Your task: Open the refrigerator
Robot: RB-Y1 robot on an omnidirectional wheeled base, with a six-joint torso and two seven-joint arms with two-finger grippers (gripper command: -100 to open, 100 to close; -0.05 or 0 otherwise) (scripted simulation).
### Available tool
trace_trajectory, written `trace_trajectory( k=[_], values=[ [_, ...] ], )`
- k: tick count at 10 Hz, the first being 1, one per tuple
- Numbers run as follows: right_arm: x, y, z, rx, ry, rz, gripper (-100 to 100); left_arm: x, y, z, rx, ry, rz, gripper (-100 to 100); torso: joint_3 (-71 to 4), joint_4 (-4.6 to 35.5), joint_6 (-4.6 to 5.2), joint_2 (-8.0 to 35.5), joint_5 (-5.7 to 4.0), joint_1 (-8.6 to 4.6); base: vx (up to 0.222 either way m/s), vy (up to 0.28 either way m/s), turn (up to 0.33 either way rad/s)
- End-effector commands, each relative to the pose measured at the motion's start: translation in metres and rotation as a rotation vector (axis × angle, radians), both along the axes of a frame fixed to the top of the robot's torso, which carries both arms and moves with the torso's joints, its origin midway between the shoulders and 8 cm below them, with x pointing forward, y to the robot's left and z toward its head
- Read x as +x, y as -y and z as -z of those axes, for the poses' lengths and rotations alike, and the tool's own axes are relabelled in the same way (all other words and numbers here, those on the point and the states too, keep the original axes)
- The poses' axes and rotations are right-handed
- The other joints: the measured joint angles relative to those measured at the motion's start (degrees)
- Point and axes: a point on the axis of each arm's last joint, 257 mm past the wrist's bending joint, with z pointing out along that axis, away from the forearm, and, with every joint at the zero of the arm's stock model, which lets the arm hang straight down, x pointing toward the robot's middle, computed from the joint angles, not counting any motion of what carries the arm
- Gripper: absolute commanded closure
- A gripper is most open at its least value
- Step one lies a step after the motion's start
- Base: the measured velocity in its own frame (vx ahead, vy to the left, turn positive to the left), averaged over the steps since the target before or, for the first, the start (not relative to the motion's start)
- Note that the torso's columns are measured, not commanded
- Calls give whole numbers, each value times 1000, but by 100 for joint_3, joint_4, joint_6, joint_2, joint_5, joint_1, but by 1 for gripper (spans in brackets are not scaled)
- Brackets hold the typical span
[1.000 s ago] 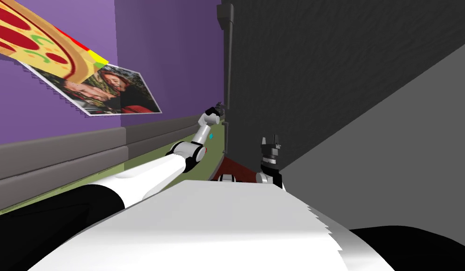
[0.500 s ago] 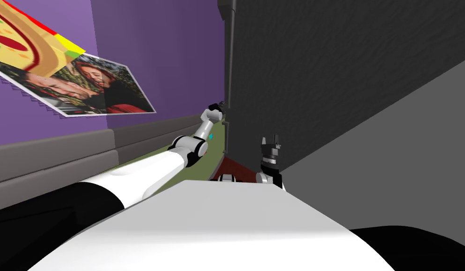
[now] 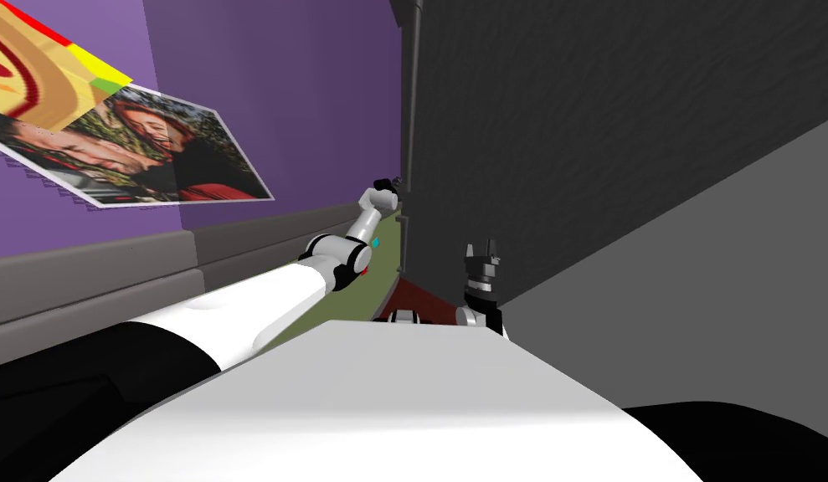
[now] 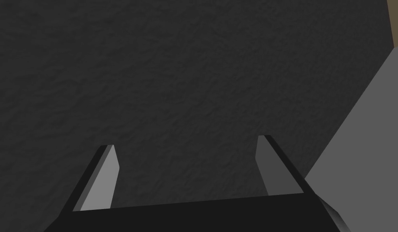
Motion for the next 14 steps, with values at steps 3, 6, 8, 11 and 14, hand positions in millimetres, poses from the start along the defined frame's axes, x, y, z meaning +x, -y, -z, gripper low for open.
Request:
trace_trajectory(
  k=[3,6,8,11,14],
  values=[
    [0,0,0,0,0,0,0,-8,34,-7,-1,4,49,100,1,-7,0,2,1,3,-38,-11,-36],
    [0,0,0,0,0,0,0,-12,50,-7,-1,3,73,100,7,-6,1,12,3,22,-187,-29,-119],
    [0,0,0,0,0,0,0,-21,84,-8,-1,3,123,100,7,-12,-5,12,14,40,-214,-6,-141],
    [0,0,0,0,0,0,0,-38,133,-9,-1,2,199,100,-5,-11,4,-4,6,17,-169,-14,-112],
    [0,0,0,0,0,0,0,-52,166,-10,-1,2,249,100,-4,-1,9,-5,-1,6,-237,-59,-123]
  ],
)
